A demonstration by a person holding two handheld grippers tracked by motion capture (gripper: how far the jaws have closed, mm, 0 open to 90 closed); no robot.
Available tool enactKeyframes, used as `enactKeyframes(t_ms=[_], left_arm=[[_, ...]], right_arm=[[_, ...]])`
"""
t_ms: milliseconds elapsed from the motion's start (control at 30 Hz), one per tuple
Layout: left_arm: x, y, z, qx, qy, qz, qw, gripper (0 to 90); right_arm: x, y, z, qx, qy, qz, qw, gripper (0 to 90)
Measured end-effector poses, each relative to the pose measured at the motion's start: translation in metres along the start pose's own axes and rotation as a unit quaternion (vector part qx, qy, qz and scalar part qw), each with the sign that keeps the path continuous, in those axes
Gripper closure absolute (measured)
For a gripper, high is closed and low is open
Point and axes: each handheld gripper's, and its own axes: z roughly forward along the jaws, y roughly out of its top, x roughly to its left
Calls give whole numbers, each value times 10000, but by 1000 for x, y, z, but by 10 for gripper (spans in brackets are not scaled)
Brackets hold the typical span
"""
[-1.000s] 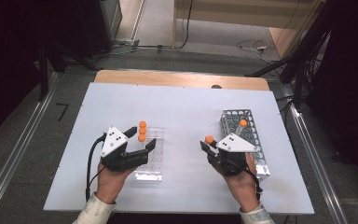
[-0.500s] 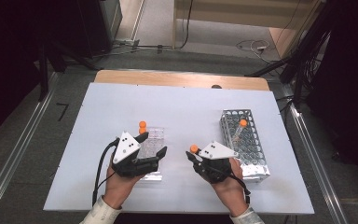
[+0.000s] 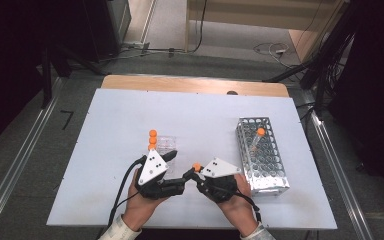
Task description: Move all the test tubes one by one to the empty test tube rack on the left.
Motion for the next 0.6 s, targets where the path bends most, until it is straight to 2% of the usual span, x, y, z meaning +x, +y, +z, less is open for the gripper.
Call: enactKeyframes(t_ms=[133,233,467,600], left_arm=[[-2,-1,3,25,-252,-10,9997,348],[-5,-2,5,70,-352,63,9993,405],[-10,-5,7,69,-346,169,9992,609],[-11,-7,9,103,-377,197,9990,644]], right_arm=[[4,0,2,1,58,-72,10000,717],[7,1,2,1,128,-79,9999,718],[10,2,1,-22,206,-98,9997,717],[9,2,1,-25,256,-89,9996,717]])
